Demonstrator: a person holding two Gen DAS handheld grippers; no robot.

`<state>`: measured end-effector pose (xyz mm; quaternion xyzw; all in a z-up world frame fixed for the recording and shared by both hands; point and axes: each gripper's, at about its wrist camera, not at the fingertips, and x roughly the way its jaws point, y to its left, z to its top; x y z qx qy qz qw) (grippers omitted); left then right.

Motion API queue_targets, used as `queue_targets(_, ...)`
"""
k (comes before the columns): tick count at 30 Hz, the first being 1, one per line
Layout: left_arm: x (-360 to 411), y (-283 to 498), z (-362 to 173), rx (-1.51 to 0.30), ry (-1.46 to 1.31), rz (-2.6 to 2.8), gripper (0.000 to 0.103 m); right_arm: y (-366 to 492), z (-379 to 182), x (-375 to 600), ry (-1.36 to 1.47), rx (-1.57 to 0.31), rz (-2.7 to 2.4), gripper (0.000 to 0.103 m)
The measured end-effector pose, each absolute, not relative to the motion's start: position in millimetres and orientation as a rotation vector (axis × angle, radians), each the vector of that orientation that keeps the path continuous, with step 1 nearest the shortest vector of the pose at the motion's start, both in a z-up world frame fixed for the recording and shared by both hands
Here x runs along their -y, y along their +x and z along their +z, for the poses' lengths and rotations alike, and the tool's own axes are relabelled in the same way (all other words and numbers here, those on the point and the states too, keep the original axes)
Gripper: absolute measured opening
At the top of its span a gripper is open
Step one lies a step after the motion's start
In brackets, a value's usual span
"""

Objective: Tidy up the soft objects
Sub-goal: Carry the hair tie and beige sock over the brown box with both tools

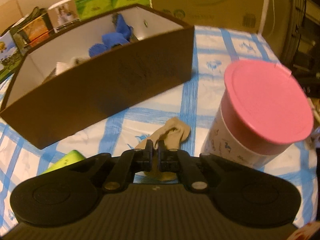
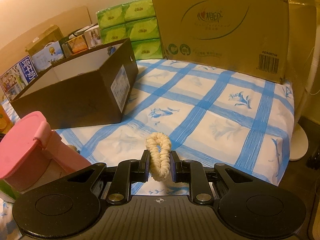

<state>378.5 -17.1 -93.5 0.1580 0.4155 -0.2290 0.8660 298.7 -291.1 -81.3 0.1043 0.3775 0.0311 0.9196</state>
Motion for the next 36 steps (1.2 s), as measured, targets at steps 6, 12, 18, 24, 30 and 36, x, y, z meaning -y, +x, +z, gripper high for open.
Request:
queue_targets(6, 0.5, 373.4, -69.3, -0.819, 0.268, -0.443, 0.004, 298.6, -72.4, 299.4, 0.206, -0.766, 0.092, 0.021)
queue_targets(12, -13.4, 369.8, -40.3, -0.760, 0.224, -0.418, 0.004, 308.6, -57.4, 306.2, 0.188, -0.742, 0.154, 0.021)
queue_targets(18, -24.8, 371.2, -11.2, -0.693, 0.181, -0.394, 0.004, 329.1, -35.8, 312.3, 0.172, -0.695, 0.233, 0.021)
queue_targets(24, -33.0, 382.9, 12.9, -0.636, 0.150, -0.371, 0.004, 352.8, -15.9, 311.8, 0.166, -0.655, 0.313, 0.021)
queue_targets(30, -33.2, 399.1, 35.6, -0.578, 0.137, -0.358, 0.004, 372.8, -1.5, 297.0, 0.144, -0.634, 0.391, 0.021)
queue_targets(36, -24.3, 411.6, 46.9, -0.543, 0.134, -0.364, 0.004, 388.6, 6.6, 278.6, 0.113, -0.610, 0.444, 0.021)
